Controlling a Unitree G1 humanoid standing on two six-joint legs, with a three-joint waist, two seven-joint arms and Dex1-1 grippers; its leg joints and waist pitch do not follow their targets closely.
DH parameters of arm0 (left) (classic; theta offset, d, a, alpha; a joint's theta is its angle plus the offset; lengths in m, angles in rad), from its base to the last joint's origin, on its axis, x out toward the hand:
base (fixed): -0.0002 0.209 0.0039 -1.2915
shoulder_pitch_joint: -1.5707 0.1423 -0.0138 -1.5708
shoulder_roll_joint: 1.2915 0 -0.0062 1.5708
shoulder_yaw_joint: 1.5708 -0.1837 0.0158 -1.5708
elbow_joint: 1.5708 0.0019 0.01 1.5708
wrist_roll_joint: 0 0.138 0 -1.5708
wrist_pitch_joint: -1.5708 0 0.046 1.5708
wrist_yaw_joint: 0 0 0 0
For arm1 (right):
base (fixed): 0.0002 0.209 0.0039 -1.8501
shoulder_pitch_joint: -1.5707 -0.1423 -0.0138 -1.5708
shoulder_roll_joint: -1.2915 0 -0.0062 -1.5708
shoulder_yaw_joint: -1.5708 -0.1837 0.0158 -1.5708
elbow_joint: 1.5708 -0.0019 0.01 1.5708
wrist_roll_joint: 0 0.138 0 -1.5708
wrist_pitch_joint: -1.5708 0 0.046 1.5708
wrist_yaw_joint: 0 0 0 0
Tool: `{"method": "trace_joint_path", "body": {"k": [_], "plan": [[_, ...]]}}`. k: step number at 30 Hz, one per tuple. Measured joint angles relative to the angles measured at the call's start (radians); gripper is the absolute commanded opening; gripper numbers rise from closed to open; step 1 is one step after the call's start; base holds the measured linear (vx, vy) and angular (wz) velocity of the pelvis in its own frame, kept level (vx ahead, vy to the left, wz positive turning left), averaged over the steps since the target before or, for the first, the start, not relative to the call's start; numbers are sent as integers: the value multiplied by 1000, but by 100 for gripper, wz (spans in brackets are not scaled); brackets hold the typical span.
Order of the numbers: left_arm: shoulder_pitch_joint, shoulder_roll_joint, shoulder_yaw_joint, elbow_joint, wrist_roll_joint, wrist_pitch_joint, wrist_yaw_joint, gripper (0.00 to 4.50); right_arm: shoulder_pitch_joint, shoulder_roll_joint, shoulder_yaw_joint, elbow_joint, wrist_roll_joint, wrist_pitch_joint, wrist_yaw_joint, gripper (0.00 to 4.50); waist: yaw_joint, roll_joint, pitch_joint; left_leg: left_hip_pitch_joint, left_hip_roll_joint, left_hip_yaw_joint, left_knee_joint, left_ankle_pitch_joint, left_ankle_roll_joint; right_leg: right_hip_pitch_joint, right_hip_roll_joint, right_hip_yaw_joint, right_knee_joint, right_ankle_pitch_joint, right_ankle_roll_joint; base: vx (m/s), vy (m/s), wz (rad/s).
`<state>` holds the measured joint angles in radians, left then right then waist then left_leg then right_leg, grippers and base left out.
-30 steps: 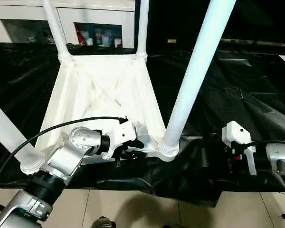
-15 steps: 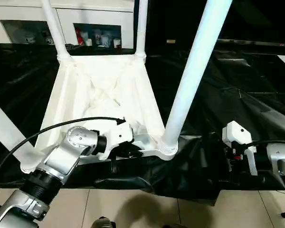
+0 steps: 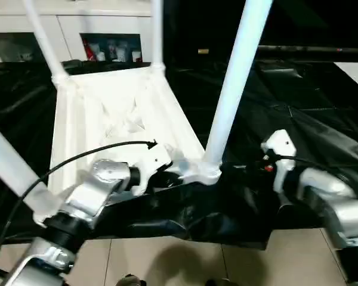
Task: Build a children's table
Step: Rotate leg to tighten
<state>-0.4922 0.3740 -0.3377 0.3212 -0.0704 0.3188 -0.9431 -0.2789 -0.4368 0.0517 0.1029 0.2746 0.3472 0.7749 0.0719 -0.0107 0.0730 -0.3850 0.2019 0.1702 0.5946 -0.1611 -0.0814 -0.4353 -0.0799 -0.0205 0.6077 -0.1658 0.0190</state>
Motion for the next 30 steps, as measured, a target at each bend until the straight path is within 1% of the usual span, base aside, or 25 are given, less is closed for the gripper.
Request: {"method": "trace_joint_path", "body": {"k": [3,8,10,12,13,17,18,20,21,22,24,26,27,30], "plan": [[-3,-3,4,6,1,0,5,0,-6,31,22,28,-2,-13,-2,450,-6,0,0,0,0,0,-1,0,0,0,0,0,0,0,0,0,0,0],[-5,-7,7,6,10,0,10,0,-38,39,45,61,-12,-42,39,450,-11,-5,3,0,0,0,-4,0,0,-1,0,0,0,0,0,0,0,0],[-6,-7,8,6,12,0,11,0,-46,40,59,86,-25,-71,42,450,-12,-6,4,0,0,0,-5,0,0,-1,0,0,-3,0,1,0,0,0],[-6,-8,10,6,13,0,13,0,-68,43,71,130,-44,-88,42,450,-14,-8,5,-1,0,0,-7,0,0,-1,0,-1,-7,0,1,0,0,0],[-6,-9,11,6,16,0,15,0,-75,44,74,147,-51,-96,41,450,-14,-7,5,-1,-1,0,-12,0,0,0,0,-3,-15,0,1,0,0,0],[-4,-9,20,4,19,0,18,0,-110,45,83,197,-67,-122,47,450,-15,-9,6,-2,-1,1,-19,0,0,0,0,-5,-29,0,0,0,0,0],[-3,-9,21,3,21,0,19,0,-125,47,84,217,-74,-130,52,450,-16,-10,6,-2,-1,1,-19,0,0,0,-2,-7,-31,0,0,0,0,0],[-3,-9,24,2,25,0,22,0,-137,57,84,230,-76,-145,59,450,-16,-13,8,-1,-2,2,-19,0,0,0,-10,-18,-31,0,0,0,0,0],[-3,-8,26,2,25,0,22,0,-145,66,84,243,-75,-152,63,450,-16,-14,8,0,-2,3,-20,0,0,0,-12,-21,-31,0,0,0,0,0],[-2,-8,27,2,26,0,24,0,-152,77,84,257,-72,-159,68,431,-16,-14,8,0,-2,2,-20,0,0,0,-13,-23,-31,0,0,0,0,0],[-2,-9,27,2,26,0,26,0,-153,83,85,266,-72,-163,76,431,-17,-14,8,0,-2,2,-20,0,0,0,-13,-23,-32,0,0,0,0,0],[-2,-8,27,2,26,0,27,0,-155,83,86,280,-74,-167,77,403,-17,-15,9,0,-3,2,-20,0,0,0,-13,-22,-32,0,0,0,0,0],[-2,-8,27,2,26,0,27,0,-156,83,88,290,-75,-174,78,397,-17,-15,9,0,-3,2,-20,0,0,0,-13,-22,-32,0,0,0,0,0],[-2,-7,27,0,26,0,25,0,-158,87,95,312,-78,-188,83,391,-17,-15,9,0,-2,2,-20,0,0,0,-13,-22,-32,0,0,0,0,0]]}}
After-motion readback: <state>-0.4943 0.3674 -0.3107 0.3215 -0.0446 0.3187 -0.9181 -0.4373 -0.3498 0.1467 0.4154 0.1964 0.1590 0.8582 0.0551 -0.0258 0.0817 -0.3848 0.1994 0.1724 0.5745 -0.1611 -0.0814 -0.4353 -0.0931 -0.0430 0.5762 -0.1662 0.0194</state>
